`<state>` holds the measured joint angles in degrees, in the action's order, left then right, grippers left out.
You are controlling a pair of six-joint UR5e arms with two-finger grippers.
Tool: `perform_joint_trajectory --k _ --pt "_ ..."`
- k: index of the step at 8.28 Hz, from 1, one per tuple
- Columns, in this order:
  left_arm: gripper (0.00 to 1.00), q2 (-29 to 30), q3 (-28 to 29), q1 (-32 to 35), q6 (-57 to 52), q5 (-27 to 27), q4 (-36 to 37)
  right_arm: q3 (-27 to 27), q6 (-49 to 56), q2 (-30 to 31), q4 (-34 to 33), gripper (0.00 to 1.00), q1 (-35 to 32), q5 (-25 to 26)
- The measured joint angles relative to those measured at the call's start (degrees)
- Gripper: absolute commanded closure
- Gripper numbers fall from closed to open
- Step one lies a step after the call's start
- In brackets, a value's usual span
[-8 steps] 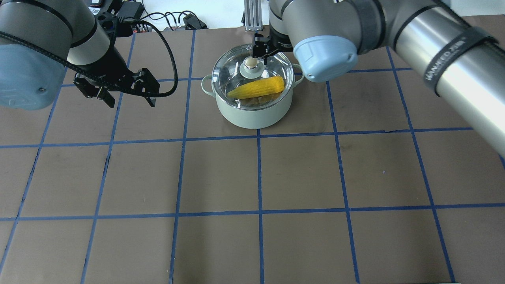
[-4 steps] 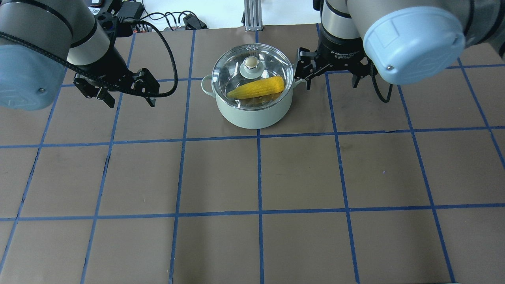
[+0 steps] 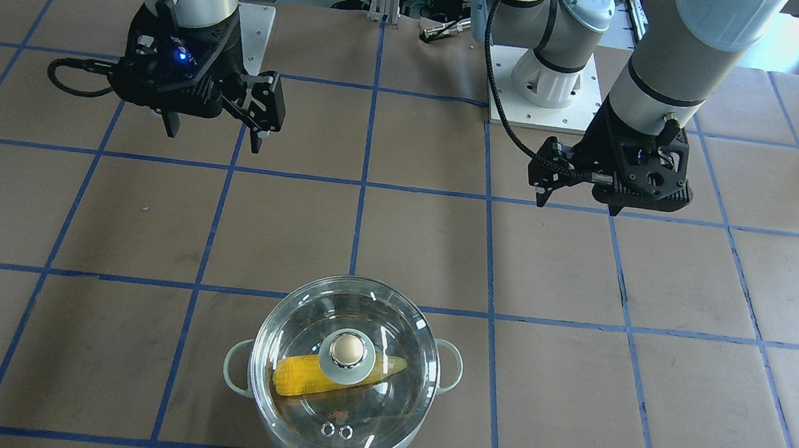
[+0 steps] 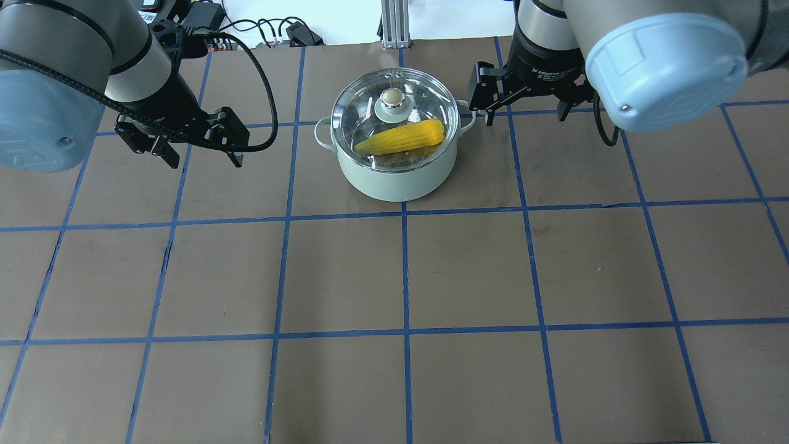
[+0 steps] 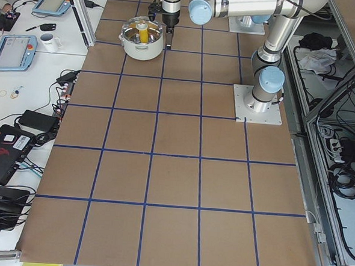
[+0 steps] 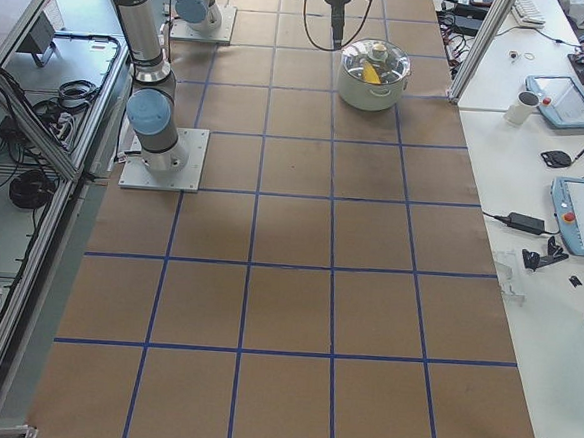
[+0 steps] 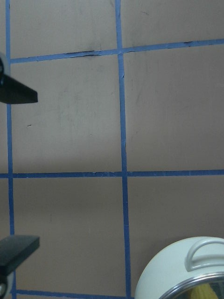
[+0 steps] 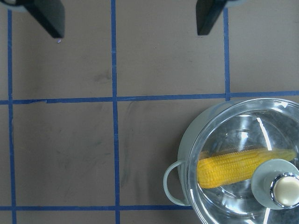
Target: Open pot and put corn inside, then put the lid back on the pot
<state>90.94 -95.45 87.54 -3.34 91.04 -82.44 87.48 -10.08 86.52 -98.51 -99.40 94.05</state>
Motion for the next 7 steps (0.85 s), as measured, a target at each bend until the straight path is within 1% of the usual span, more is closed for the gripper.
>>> perform_joint_trajectory --k 3,7 --pt "0.0 0.0 0.0 0.0 0.0 0.0 0.0 0.1 0.7 0.0 -0.7 0.0 0.4 -2.1" --pt "0.0 -0.1 0.0 0.1 0.0 0.0 0.0 0.3 0.8 0.0 -0.6 0.0 0.4 -2.4"
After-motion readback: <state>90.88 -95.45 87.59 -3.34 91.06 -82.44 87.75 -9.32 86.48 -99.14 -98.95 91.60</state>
